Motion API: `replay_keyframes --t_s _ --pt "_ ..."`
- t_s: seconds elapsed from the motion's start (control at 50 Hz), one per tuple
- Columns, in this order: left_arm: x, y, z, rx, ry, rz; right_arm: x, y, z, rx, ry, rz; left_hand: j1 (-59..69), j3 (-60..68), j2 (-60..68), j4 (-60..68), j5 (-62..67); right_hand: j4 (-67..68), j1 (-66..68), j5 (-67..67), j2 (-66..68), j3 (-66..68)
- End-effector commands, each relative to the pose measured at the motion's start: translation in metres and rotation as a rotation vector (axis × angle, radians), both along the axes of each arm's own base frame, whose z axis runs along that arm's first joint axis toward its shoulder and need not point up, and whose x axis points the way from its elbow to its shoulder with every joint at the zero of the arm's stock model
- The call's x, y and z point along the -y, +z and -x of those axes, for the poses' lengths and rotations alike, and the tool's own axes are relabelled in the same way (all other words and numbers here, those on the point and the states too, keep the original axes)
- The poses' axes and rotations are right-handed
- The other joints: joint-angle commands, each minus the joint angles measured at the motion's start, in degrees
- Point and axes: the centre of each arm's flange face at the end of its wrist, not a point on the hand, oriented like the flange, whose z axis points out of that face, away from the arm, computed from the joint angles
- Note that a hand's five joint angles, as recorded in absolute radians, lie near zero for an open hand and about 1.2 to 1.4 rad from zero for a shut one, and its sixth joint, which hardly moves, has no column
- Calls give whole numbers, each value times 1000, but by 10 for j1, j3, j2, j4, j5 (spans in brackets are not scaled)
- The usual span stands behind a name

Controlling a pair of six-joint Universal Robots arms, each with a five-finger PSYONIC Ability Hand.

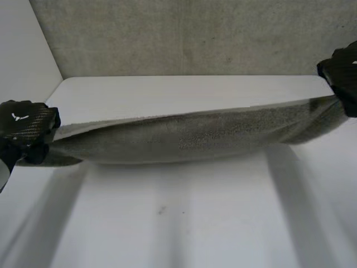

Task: Fold the towel.

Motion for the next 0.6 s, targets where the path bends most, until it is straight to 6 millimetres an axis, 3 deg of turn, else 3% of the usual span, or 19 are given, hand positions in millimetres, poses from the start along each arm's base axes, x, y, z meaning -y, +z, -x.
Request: replay_keyframes --t_s 0.02,0.06,0.08,0.12,0.24,0.28,0.3,0.42,0.56,0.6 --pt "-2 2 -1 52 -4 18 -1 -6 1 7 6 -29 117 103 102 102 112 31 31 28 34 34" --pt "9 -15 0 63 -12 -49 14 -30 -4 -8 30 -112 117 103 102 102 112 31 31 28 34 34" --pt "9 -15 0 63 -12 -49 14 -30 -4 -8 30 -112 117 103 102 102 112 31 31 28 34 34" --pt "24 -34 6 67 -34 -108 33 -59 -13 -27 53 -213 117 103 102 102 112 31 31 28 34 34" --pt "48 -54 18 74 -69 -156 60 -84 -19 -40 48 -281 117 103 102 102 112 31 31 28 34 34" --pt "68 -70 26 81 -84 -192 77 -99 -27 -44 57 -311 117 103 102 102 112 31 31 28 34 34" --pt "68 -71 26 81 -84 -192 77 -99 -27 -44 57 -311 117 103 102 102 112 31 31 28 34 34" --pt "115 -100 40 89 -95 -222 114 -125 -40 -36 50 -297 117 103 102 102 112 31 31 28 34 34" --pt "143 -103 52 80 -113 -175 137 -133 -52 -32 38 -236 117 103 102 102 112 31 31 28 34 34" --pt "160 -85 65 66 -131 -88 154 -123 -60 -13 39 -151 117 103 102 102 112 31 31 28 34 34"
